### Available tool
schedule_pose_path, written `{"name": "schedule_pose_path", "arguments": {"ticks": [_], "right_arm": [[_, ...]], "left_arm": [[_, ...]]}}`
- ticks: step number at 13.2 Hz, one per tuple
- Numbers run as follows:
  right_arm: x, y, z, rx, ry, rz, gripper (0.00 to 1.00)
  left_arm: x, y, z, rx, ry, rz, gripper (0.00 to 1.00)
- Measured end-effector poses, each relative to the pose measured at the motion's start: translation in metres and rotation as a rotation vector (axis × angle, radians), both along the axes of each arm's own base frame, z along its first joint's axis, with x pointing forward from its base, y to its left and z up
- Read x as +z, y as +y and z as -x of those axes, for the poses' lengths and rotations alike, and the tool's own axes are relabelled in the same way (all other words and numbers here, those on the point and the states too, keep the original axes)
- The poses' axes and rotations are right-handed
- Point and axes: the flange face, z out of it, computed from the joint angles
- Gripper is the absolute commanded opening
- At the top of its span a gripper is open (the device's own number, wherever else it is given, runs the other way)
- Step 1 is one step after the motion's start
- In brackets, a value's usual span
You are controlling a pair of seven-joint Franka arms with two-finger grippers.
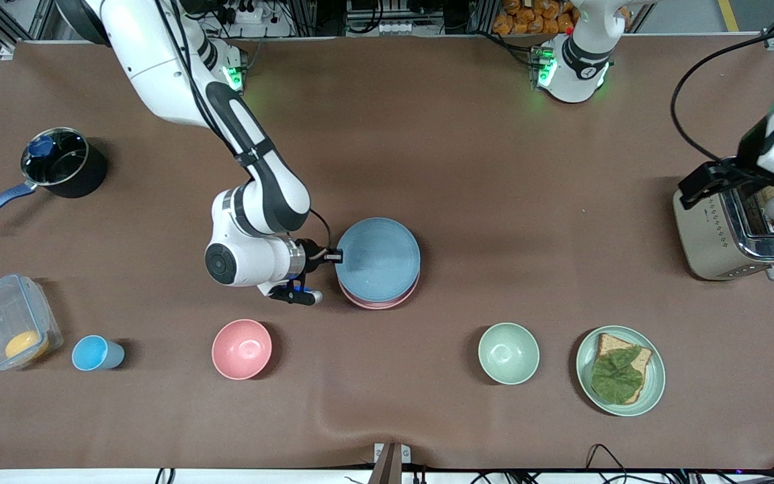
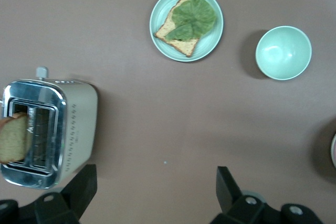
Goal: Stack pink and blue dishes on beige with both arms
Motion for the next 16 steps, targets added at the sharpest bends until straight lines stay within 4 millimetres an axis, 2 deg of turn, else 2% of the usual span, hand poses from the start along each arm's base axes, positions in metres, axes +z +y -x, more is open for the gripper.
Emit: {"name": "schedule_pose_path", "arguments": {"ticks": [2,3,4,5,9,11,13,14,16], "right_arm": [[-0.006,0.000,-0.001,-0.005,-0.003,0.002,0.00],[-0.008,0.000,-0.001,-0.006,-0.001,0.003,0.20],[-0.010,0.000,-0.001,-0.006,0.000,0.004,0.53],[-0.010,0.000,-0.001,-0.006,0.001,0.004,1.00],[-0.004,0.002,-0.006,-0.010,-0.016,-0.004,1.00],[0.006,0.004,-0.013,-0.014,-0.041,-0.013,1.00],[0.015,-0.003,-0.023,-0.026,-0.062,-0.014,1.00],[0.017,-0.016,-0.030,-0.038,-0.059,-0.009,1.00],[0.023,-0.066,-0.046,-0.029,-0.031,0.011,1.00]], "left_arm": [[0.006,0.021,0.001,-0.024,0.003,0.020,1.00],[0.007,0.024,0.002,-0.027,0.005,0.031,1.00],[0.008,0.024,0.003,-0.029,0.006,0.034,1.00],[0.008,0.021,0.004,-0.034,0.007,0.035,1.00],[0.008,0.015,0.005,-0.043,0.012,0.035,1.00],[0.008,0.017,0.005,-0.040,0.012,0.035,1.00],[0.008,0.017,0.005,-0.040,0.012,0.035,1.00],[0.008,0.017,0.005,-0.040,0.012,0.035,1.00],[0.008,0.016,0.004,-0.041,0.014,0.035,1.00]]}}
